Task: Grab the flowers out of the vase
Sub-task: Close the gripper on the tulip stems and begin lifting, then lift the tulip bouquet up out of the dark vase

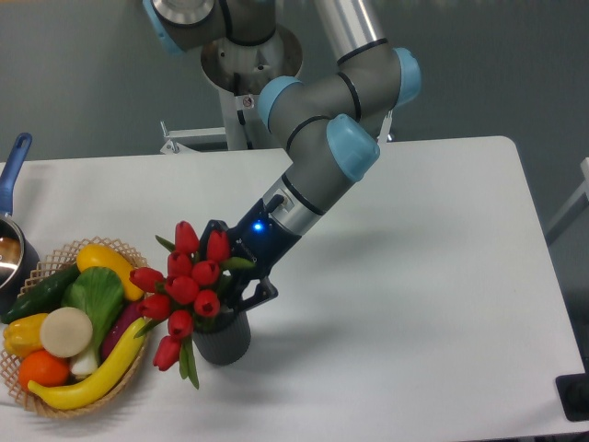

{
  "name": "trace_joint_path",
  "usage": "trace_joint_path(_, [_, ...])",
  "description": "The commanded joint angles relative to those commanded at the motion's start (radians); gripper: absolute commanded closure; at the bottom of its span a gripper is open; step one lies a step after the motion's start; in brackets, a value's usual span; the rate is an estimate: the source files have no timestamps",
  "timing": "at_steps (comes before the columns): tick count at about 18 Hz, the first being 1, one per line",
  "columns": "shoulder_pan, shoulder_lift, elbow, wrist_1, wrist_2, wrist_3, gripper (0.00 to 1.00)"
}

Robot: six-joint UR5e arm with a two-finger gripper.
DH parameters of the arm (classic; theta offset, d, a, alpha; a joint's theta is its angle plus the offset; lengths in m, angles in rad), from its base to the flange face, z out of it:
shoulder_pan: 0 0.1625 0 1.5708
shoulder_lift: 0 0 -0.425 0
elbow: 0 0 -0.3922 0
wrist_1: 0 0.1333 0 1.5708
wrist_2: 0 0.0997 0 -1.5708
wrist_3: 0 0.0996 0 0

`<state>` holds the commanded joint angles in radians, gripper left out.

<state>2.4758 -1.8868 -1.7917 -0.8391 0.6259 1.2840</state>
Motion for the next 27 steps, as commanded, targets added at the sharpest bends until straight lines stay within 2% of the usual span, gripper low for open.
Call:
trace_joint_path(2, [0.0, 0.002, 0.002, 0.0, -0.002, 0.0, 0.64])
trace_joint_path(5, [0.002, 0.003, 0.003, 0.0, -0.002, 0.0, 0.66])
trace_joint_path(10, [0.009, 0.014, 0.04, -0.011, -0.005, -0.109, 0.66])
trace_joint_path(15, [0.011, 0.035, 0.037, -0.015, -0.018, -0.12, 0.66])
trace_joint_path(19, [0.026, 0.066, 0.031, -0.012, -0.092, -0.185, 0.66])
trace_joint_path(21, [0.051, 0.074, 0.052, -0.014, -0.147, -0.227, 0.66])
trace_joint_path(27, [0.097, 0.1, 0.057, -0.014, -0.228, -0.247, 0.66])
